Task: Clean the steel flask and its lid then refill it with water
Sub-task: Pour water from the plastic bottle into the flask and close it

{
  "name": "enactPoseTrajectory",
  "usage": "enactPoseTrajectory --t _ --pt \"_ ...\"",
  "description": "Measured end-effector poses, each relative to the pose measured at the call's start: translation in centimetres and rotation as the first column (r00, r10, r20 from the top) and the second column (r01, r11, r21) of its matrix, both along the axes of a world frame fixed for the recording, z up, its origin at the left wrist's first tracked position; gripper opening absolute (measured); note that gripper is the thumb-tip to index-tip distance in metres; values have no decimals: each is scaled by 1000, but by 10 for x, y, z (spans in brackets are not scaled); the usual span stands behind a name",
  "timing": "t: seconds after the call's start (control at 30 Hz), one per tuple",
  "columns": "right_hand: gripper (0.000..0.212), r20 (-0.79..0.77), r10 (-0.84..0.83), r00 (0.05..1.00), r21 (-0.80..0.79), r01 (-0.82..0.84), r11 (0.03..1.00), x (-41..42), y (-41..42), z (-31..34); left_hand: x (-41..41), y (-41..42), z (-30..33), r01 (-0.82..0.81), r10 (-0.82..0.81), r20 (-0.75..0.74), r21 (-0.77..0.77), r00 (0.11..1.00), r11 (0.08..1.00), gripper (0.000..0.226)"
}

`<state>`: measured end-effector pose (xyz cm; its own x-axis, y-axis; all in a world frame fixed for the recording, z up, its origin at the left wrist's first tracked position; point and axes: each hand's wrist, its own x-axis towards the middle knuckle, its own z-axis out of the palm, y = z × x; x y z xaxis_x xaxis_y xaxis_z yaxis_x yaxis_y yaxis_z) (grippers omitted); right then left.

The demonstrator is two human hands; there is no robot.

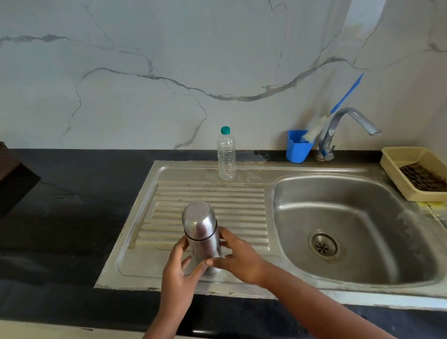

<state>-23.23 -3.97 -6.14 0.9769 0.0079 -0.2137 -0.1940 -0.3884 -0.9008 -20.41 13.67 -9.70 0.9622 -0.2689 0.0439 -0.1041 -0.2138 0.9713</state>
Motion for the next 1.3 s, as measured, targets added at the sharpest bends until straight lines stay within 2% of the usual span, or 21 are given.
enactPoseTrajectory --t 0.13,0.33,0.5,0.63,0.73,0.83,1.0,1.1,1.3 --pt "69 19 -40 999 55 39 998 0 1 -2 4 -2 -4 -21 18 -50 -68 999 997 67" --pt "57 76 -106 992 43 103 994 0 -13 -3 8 -21 6 34 -38 -45 -89 998 995 66" --pt "55 116 -184 976 -4 185 983 14 -51 7 30 -62 26 98 -99 -5 -104 995 990 66" --pt "47 151 -288 946 -41 297 954 41 -92 21 75 -106 42 220 -217 44 -71 975 973 62" --pt "53 153 -330 932 -78 344 936 67 -123 34 112 -142 50 296 -296 105 18 949 955 64" --pt "54 134 -335 933 -138 352 926 96 -152 39 139 -175 54 332 -336 121 54 934 942 63" --pt "55 127 -277 952 -240 301 923 141 -190 45 172 -215 49 297 -299 143 38 943 954 54" --pt "57 128 -256 958 -238 280 930 160 -205 43 186 -231 46 263 -266 155 39 951 964 48" --pt "57 124 -241 963 -236 264 935 180 -218 37 203 -247 43 267 -275 135 74 952 961 53"
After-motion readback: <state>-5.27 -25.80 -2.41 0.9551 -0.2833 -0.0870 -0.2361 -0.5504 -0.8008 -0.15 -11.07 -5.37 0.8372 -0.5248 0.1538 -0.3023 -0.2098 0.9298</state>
